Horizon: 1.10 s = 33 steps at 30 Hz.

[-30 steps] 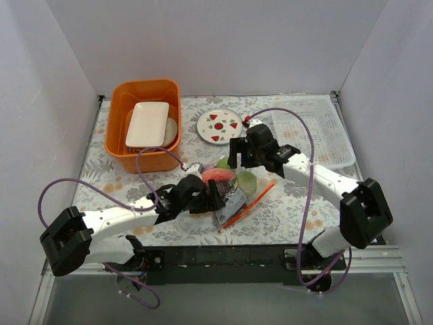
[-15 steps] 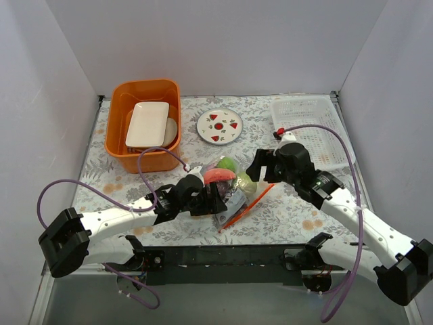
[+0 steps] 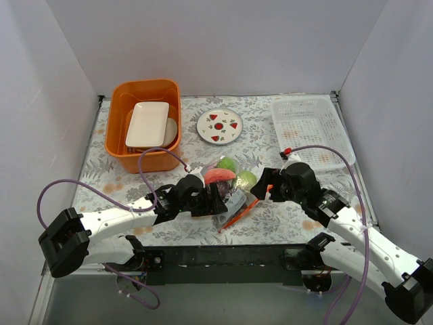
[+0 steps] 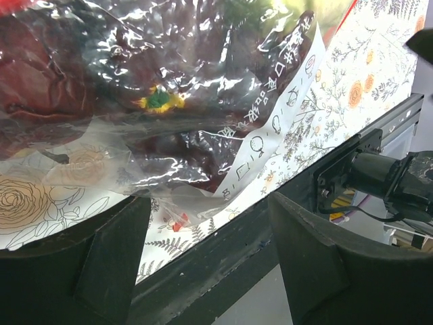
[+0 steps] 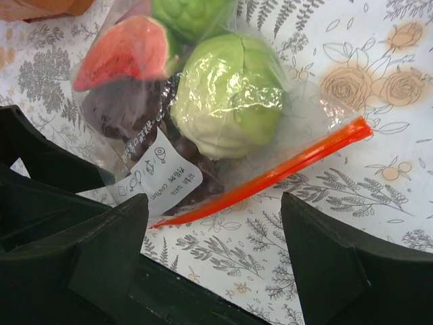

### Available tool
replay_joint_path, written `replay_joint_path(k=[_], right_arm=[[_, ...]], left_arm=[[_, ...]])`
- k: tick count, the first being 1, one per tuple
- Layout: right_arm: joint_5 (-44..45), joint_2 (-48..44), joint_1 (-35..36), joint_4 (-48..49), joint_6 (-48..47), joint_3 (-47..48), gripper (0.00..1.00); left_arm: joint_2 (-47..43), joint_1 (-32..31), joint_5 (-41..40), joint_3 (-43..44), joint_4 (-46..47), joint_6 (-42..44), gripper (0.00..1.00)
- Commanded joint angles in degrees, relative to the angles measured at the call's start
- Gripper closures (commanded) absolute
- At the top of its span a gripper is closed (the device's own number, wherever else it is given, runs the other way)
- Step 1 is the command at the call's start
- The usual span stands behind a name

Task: Open the zip-top bag and remove the fake food

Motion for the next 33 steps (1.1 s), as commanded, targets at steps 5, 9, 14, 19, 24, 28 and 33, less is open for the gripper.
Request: replay_joint_path(k=[5,9,14,19,24,28,33], right_arm=[[-4.17,-1.36,-0.1,3.74,3.45,-4.9,0.15],[-4.97,-0.48,-0.1,5.41,4.07,-6.31,0.16],[-4.88,0.23,-0.01,6.73,4.51,-8.24,0.17],[-4.88,1.28,-0.01,7.52,4.68,-9.29,0.18],[-4.79,1.81,-0.01,9.1,4.86,-10.52,0.2],[-5.4,3.03,-0.01,12.26,5.47,-11.49,0.2],[-5.93,6.73,0.08,15.42,5.47,-11.14,0.22]], left_arm=[[-2.14,0.14,0.88,-0.19,0.62,-0.63,0.32],[-2.31,0.14,0.88,-0.45,0.53,-0.72,0.33],[-2.05,0.14,1.06,-0.71,0.53,-0.72,0.34],[-1.96,0.05,1.06,-0.63,0.53,-0.72,0.34],[-1.17,0.14,1.15,-0.27,0.53,-0.72,0.34],[0.41,0.14,0.53,0.96,-0.7,-0.28,0.35],[-0.82,0.05,0.53,-0.62,-0.88,-1.33,0.37]])
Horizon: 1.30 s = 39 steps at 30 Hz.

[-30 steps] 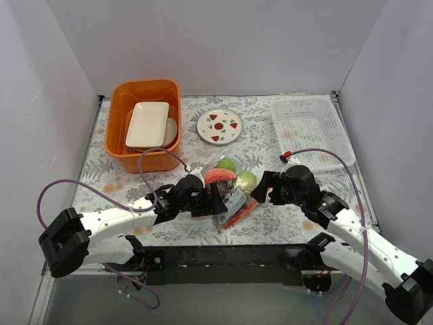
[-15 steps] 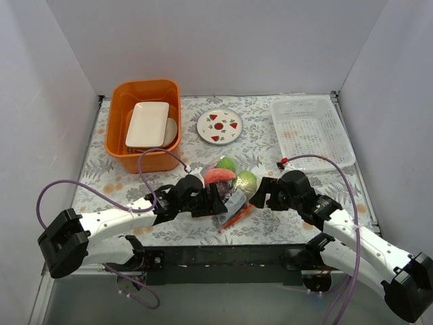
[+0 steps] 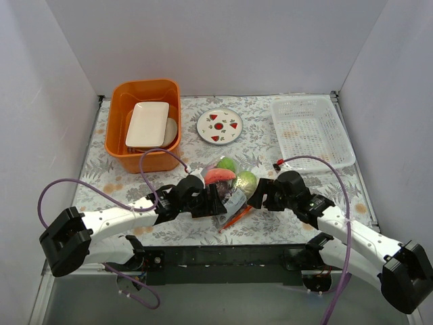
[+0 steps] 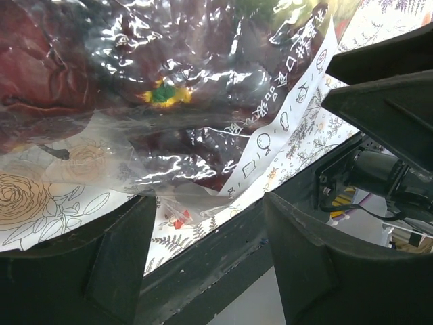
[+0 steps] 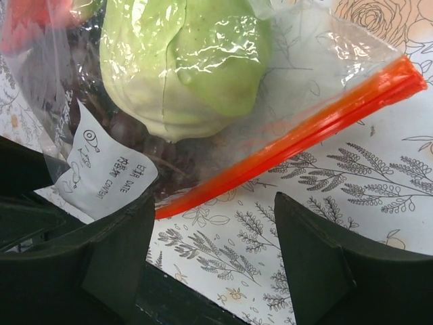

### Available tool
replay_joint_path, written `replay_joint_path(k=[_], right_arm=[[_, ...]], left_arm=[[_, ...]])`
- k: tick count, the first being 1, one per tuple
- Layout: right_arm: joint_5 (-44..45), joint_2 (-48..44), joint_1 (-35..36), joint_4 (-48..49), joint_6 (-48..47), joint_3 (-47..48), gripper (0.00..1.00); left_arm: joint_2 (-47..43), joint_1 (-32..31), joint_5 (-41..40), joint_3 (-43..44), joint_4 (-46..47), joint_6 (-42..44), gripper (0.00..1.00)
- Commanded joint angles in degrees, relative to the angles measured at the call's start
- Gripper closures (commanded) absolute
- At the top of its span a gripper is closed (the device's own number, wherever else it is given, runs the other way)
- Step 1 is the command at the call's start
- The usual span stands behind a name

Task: Open the zip-top bag and remove the fake food

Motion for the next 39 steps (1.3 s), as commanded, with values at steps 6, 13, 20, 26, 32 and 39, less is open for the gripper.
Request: replay_joint_path(k=[6,13,20,26,32,39], right_arm=[[-0.4,9.91,0.17,10.58,-0.43,3.6,0.25],[0.38,21.76,0.25,12.61,-3.24,12.82,0.24],[3.03,24.61,-0.01,5.84,-6.85,20.84,0.24],[-2.59,12.84,0.43,10.65,-1.5,6.46,0.24],[-5.41,8.08,3.59,16.37,1.15,-0.78,0.26],[-5.23,8.69,7.55,21.47,3.17,-3.94,0.27]], left_arm=[[-2.95,0.14,-0.61,-0.91,-2.13,-0.92,0.39],[-0.58,3.12,-1.4,0.23,-3.62,1.8,0.39],[-2.41,5.41,1.67,1.9,-5.21,4.27,0.43],[-7.25,2.09,6.69,-6.09,-0.29,0.76,0.5],[-5.41,-2.93,4.41,-9.87,6.47,-4.78,0.55],[-3.13,-3.9,-4.46,-13.3,17.09,-6.19,0.62]])
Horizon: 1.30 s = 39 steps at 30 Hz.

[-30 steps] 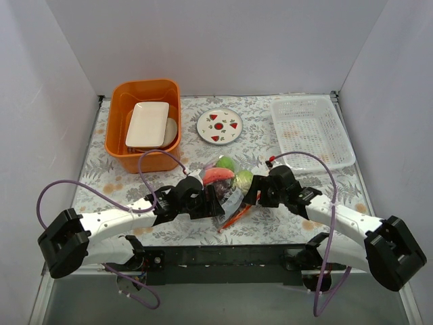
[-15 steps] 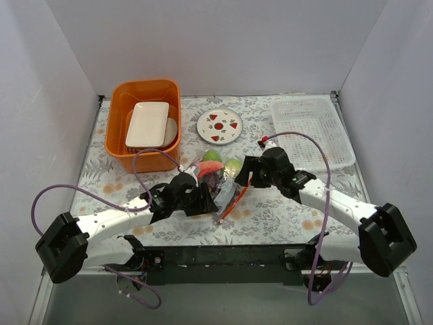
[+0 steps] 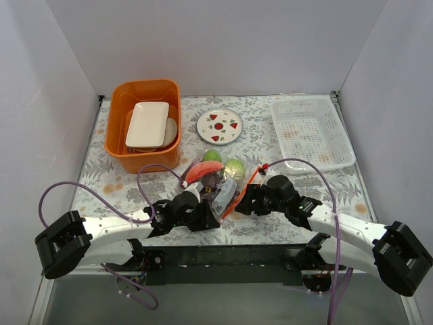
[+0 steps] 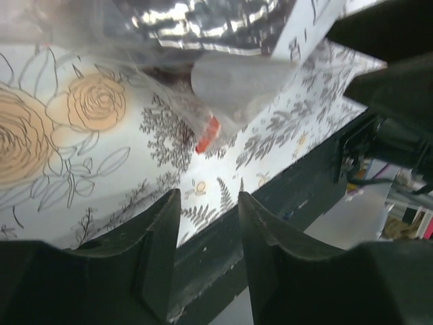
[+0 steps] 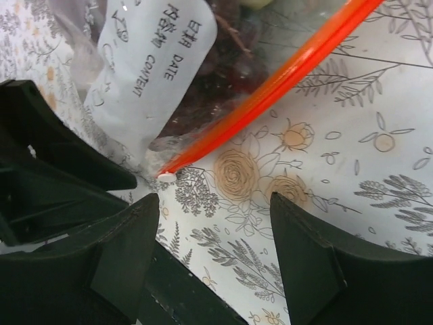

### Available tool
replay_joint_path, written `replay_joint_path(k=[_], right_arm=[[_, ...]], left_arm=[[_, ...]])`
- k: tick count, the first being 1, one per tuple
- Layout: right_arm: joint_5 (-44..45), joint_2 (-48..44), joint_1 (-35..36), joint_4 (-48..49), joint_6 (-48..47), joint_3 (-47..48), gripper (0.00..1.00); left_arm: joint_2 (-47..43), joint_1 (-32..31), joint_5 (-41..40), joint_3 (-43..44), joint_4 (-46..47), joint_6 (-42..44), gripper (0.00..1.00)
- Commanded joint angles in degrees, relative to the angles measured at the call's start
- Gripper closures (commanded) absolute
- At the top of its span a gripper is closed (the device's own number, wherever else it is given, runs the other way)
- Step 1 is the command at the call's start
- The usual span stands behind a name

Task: Open the zip-top bag and remove the fake food

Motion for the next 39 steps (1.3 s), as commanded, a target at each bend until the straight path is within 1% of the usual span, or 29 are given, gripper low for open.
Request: replay_joint_path(k=[1,4,6,12,16,18,22,26,27,28,29,30,33,34,35,38,39], right_arm=[[-1.1,0.14,1.17,8.02,2.32,-2.61,0.27],[-1.46,0.67,1.61,9.33,2.5,-3.59,0.27],[-1.37,0.76,1.7,9.43,2.5,-3.68,0.27],[-0.75,-0.12,1.78,9.51,2.15,-4.55,0.27],[-0.84,-0.12,1.87,10.83,2.41,-5.52,0.27],[-0.84,0.06,1.87,11.01,2.58,-5.61,0.27],[-0.93,0.41,1.96,11.8,2.76,-5.79,0.27],[-1.72,0.41,2.31,13.29,3.46,-6.4,0.27],[-1.98,0.32,2.4,13.47,3.64,-6.58,0.27],[-2.33,0.15,2.4,13.99,4.07,-6.93,0.27],[-3.21,-0.03,2.49,14.26,4.51,-7.02,0.27],[-3.48,-0.64,2.57,14.7,4.78,-7.19,0.28],[-4.27,-1.78,2.84,14.44,6.01,-7.46,0.31],[-4.53,-2.05,2.84,14.44,6.36,-7.72,0.36],[-4.97,-2.49,2.93,14.7,7.23,-8.5,0.39],[-6.46,-3.37,2.93,17.77,9.26,-11.31,0.42],[-6.99,-3.37,3.01,20.39,10.92,-11.93,0.43]], left_arm=[[1.83,-0.28,-6.7,-1.63,10.36,-0.77,0.63],[3.86,-0.28,-8.28,-2.42,15.11,0.72,0.64],[5.62,-0.36,-9.51,-2.08,16.25,2.38,0.66],[6.5,-0.63,-12.86,-2.77,19.06,5.03,0.66],[8.26,-0.98,-12.86,-2.69,21.18,6.35,0.73],[9.4,-1.33,-12.59,-2.34,21.97,6.79,0.75],[11.86,-2.56,-13.56,-1.72,22.06,6.79,0.8],[11.34,-2.65,-13.56,-1.72,22.41,3.72,0.93],[10.99,-2.65,-12.69,-1.72,22.67,0.84,0.98],[10.81,-2.65,-12.07,-1.72,22.85,-0.67,1.0],[10.29,-2.65,-11.63,-1.81,22.94,-2.07,1.0],[10.2,-2.65,-10.58,-1.9,22.94,-5.83,1.0],[9.76,-2.65,-9.0,-2.33,24.33,-11.64,1.0],[9.58,-2.65,-8.82,-2.42,24.0,-13.15,1.0],[9.32,-2.65,-8.82,-2.69,24.17,-14.29,1.0],[7.74,-2.65,-9.17,-3.57,25.75,-17.46,1.0],[7.3,-2.65,-9.43,-3.48,25.4,-17.99,1.0]])
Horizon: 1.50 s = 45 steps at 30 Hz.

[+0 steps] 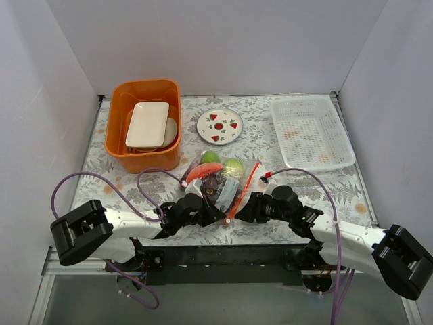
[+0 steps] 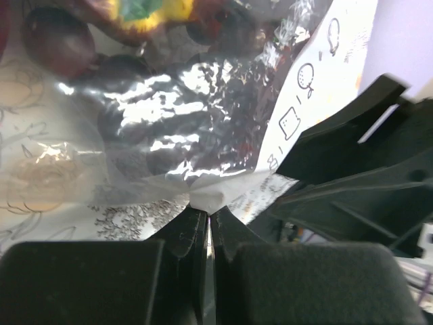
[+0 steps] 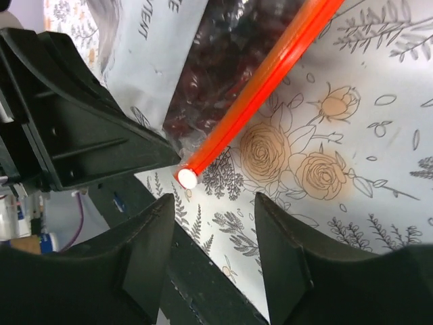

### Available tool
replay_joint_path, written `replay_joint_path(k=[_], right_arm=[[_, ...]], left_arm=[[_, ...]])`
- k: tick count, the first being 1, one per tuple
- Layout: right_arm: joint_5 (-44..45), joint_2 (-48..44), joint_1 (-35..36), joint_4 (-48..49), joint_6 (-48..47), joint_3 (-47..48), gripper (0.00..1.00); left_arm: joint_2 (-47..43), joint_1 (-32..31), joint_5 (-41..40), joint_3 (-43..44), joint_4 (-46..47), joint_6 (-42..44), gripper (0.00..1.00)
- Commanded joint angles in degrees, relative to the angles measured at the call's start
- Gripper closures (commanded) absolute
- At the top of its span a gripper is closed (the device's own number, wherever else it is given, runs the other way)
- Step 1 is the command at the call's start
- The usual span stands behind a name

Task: Open the zip-top bag and remove the fake food

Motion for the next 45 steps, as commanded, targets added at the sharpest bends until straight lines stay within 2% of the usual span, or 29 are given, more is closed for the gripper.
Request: replay_joint_path(k=[1,12,33,36,37,45], right_arm=[[-3.49,-0.9,0.33,8.06,5.03,-3.63,0.44],[-6.23,-1.16,0.59,20.1,13.38,-8.91,0.46],[-5.52,3.14,1.64,27.84,19.18,-11.37,0.51],[-5.61,3.41,1.64,29.16,20.24,-11.55,0.55],[-5.78,3.58,1.64,29.25,20.5,-11.37,0.6],[-4.82,2.35,1.73,25.13,19.8,-10.49,0.77]], left_arm=[[-3.24,-0.31,0.4,-0.38,1.99,-6.83,1.0],[-3.94,-0.31,2.86,0.15,3.66,-11.92,1.0],[-0.25,-0.31,7.79,2.79,7.26,-13.86,1.0],[0.19,-0.31,8.23,2.35,7.88,-14.04,1.0],[0.27,-0.31,8.31,2.35,7.88,-14.04,1.0],[0.36,-0.31,9.02,1.65,7.79,-14.04,1.0]])
